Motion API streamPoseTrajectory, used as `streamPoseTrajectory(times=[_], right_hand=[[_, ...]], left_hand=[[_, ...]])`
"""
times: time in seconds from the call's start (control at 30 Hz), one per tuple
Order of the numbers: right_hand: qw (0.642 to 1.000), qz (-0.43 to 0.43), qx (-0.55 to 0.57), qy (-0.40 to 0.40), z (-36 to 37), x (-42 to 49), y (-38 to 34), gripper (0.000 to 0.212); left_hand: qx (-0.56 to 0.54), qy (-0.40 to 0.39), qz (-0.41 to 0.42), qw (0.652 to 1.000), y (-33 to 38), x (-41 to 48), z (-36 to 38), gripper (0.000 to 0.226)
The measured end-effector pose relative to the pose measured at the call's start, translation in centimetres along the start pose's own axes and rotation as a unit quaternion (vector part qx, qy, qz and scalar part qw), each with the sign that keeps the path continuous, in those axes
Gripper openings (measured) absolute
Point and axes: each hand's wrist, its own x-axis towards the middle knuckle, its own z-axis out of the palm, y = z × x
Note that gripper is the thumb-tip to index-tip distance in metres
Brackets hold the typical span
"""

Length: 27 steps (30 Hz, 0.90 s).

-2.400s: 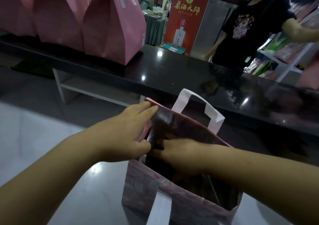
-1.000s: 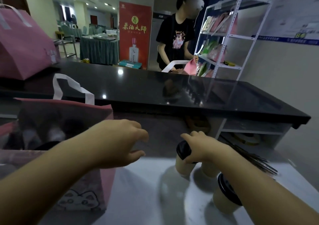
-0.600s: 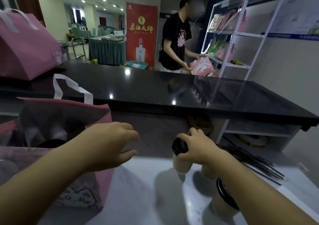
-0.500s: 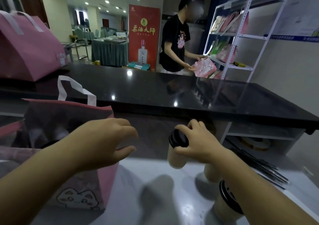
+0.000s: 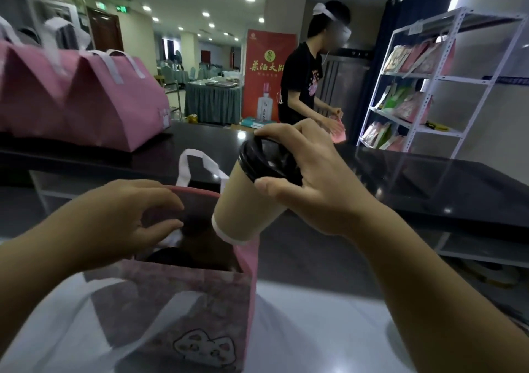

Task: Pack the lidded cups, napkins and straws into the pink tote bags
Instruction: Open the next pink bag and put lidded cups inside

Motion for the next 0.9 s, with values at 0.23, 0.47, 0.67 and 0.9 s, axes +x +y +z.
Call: streamPoseTrajectory(times=[0.23, 0.47, 0.67, 0.9], right_hand=[[0.997, -0.012, -0.022, -0.071, 6.9, 4.0, -2.9, 0.065], [0.968, 0.003, -0.139, -0.209, 11.4, 4.3, -2.4, 0.071], [0.917, 0.0, -0.221, -0.331, 12.1, 4.3, -2.5, 0.074], [0.905, -0.074, -0.22, -0.355, 13.1, 5.0, -3.5, 0.079]], left_hand=[[-0.002, -0.036, -0.01, 0.999, -7.2, -0.9, 0.6, 0.032], [-0.015, -0.107, 0.001, 0.994, -11.5, 0.0, 2.1, 0.047], [-0.006, -0.124, 0.043, 0.991, -11.9, 0.1, 2.9, 0.074], [-0.026, -0.189, 0.044, 0.981, -11.1, -0.5, 3.5, 0.116]])
